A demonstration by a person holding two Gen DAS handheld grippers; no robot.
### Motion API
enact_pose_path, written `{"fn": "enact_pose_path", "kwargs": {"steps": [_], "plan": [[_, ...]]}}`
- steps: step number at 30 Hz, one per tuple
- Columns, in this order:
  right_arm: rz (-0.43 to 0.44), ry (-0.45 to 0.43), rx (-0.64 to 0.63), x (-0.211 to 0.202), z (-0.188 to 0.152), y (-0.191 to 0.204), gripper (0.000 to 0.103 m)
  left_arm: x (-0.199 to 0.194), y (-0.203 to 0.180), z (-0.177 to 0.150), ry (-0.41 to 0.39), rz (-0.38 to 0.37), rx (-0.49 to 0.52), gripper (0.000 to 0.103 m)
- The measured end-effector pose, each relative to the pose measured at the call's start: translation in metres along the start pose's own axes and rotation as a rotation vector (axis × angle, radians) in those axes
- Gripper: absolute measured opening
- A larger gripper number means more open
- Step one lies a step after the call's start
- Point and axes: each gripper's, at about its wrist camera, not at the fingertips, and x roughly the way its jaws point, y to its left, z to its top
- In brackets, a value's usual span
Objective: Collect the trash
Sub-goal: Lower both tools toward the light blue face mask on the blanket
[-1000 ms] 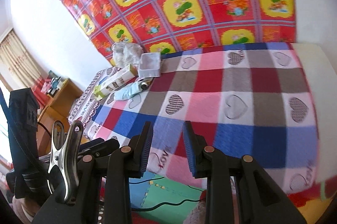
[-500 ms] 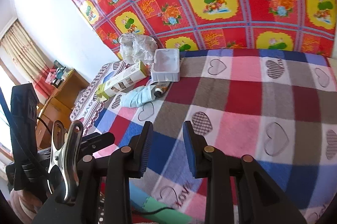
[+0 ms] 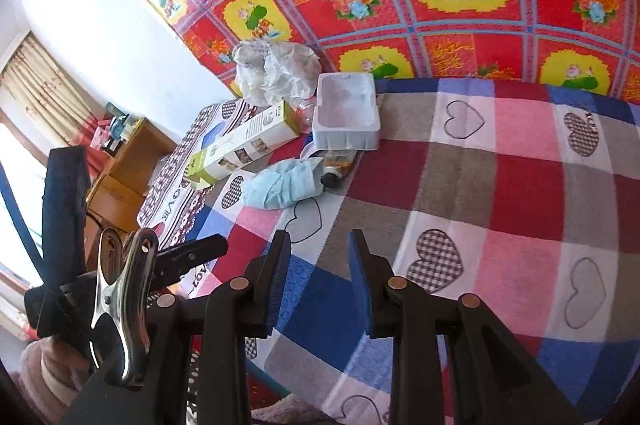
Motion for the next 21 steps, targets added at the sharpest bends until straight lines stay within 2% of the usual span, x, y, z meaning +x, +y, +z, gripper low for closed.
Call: {"fn": "enact_pose_path", "kwargs": {"steps": [8, 15, 21], "plan": [[-0.063, -0.004, 0.053, 0.023, 0.003, 0.012, 0.03, 0.024, 0.017, 0.028, 0.036, -0.042, 0.063, 0.054], [-0.119, 0.001, 0.084, 0.05, 0.006, 0.031, 0.03, 0.053, 0.027, 0.06, 0.073, -0.058, 0.159, 0.054], [-0.145, 0.009, 0.124, 0.082, 0.012, 0.042, 0.03, 0.074, 0.027, 0.071, 0.099, -0.081, 0.242, 0.054]]}}
